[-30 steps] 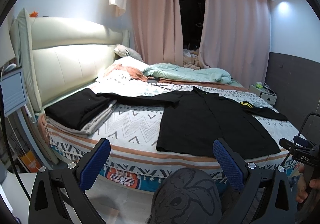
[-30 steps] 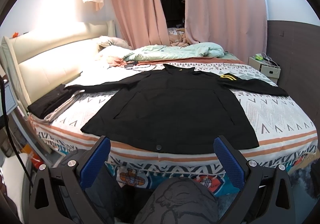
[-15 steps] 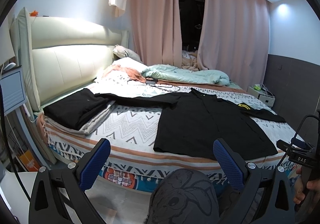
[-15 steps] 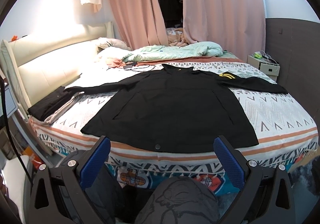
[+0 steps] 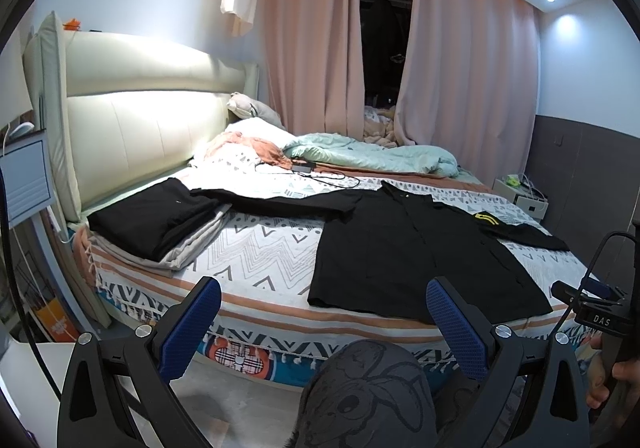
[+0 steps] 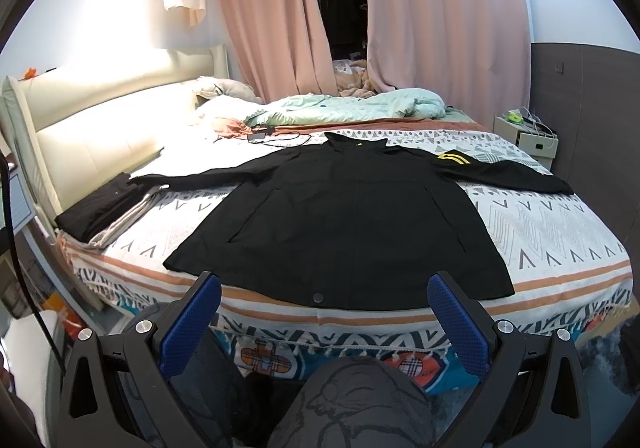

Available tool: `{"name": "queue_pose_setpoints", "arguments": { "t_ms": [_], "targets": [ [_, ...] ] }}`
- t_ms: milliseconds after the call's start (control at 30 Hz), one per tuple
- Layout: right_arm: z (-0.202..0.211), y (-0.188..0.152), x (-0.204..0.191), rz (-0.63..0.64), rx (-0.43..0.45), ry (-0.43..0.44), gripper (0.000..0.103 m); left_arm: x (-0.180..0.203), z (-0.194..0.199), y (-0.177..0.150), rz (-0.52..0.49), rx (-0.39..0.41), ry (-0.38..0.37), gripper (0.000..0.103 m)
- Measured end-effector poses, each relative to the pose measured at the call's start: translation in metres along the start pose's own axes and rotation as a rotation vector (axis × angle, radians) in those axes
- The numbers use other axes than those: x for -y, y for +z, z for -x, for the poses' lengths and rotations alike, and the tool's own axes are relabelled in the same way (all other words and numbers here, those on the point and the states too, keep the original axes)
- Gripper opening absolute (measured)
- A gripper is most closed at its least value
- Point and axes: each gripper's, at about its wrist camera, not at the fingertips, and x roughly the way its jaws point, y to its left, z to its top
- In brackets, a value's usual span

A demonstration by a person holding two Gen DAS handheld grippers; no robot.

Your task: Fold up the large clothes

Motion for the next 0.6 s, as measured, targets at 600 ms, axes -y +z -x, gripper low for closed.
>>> {"name": "queue_pose_setpoints", "arguments": {
  "t_ms": [600],
  "targets": [
    [0.015,0.01,-0.003,0.003,0.017,-0.015,0.103,-0.004,0.001,-0.002,0.011,0.004,-0.006,0.103]
  ]
}}
